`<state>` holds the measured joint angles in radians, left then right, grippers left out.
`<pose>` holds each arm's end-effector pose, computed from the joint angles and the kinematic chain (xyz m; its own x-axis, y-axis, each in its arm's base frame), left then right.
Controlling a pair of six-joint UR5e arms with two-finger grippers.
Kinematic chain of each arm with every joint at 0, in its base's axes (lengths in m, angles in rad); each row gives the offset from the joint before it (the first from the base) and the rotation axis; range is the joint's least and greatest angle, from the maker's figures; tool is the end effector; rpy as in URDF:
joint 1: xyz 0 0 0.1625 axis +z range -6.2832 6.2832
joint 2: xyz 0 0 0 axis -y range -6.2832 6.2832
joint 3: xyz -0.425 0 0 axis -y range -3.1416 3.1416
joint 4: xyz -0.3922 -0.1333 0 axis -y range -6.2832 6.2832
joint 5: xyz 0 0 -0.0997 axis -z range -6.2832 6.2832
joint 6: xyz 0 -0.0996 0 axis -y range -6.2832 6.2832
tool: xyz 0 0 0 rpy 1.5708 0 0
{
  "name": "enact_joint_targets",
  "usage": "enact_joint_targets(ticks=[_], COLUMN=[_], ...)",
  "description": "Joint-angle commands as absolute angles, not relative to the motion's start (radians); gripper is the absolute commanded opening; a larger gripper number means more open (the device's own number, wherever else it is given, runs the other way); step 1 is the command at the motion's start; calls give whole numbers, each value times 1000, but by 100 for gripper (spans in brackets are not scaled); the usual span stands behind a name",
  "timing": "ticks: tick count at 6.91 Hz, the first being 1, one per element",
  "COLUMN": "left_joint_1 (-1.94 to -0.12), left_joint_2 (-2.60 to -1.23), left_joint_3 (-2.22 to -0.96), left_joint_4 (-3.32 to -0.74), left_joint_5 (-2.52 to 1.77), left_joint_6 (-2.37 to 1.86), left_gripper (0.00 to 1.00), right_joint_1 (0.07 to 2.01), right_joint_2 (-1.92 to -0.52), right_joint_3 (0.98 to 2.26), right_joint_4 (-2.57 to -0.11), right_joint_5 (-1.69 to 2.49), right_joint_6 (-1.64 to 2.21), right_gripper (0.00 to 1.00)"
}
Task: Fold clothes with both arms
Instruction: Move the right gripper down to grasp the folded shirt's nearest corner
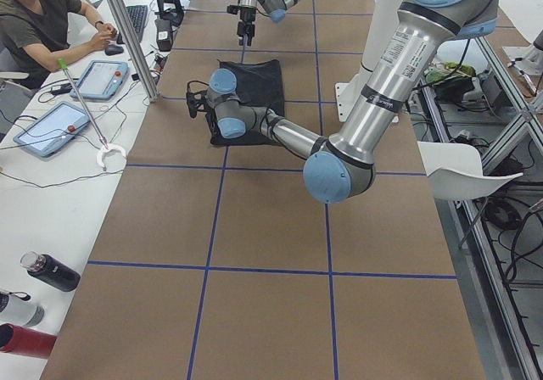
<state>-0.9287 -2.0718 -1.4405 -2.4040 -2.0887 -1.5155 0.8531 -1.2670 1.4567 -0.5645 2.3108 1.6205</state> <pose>0.3437 -0.5999 0.3312 0.2377 -0.2376 -0.9418 0.4066 0.9049 -0.1257 -0.3561 -0.5085 0.4282 0.2333 0.3231 0.9172 -0.1554 0.9435 -0.2928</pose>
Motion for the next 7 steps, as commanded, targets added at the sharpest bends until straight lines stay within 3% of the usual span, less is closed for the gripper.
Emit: enact_joint_targets(ticks=[1,7], left_joint_1=[-930,-930], left_joint_2=[-2060,-2060], left_joint_3=[-1476,-1488], left_joint_4=[-2402,-2382], left_joint_5=[-2088,-2086], left_joint_6=[-1522,-1529], left_gripper=[99,99], right_joint_1=[769,693], right_joint_2=[-1345,-1358], right_joint_3=[1499,1511], right_joint_4=[-565,-565], right_joint_5=[2306,2275], right_joint_6=[1621,1621], right_gripper=[100,96])
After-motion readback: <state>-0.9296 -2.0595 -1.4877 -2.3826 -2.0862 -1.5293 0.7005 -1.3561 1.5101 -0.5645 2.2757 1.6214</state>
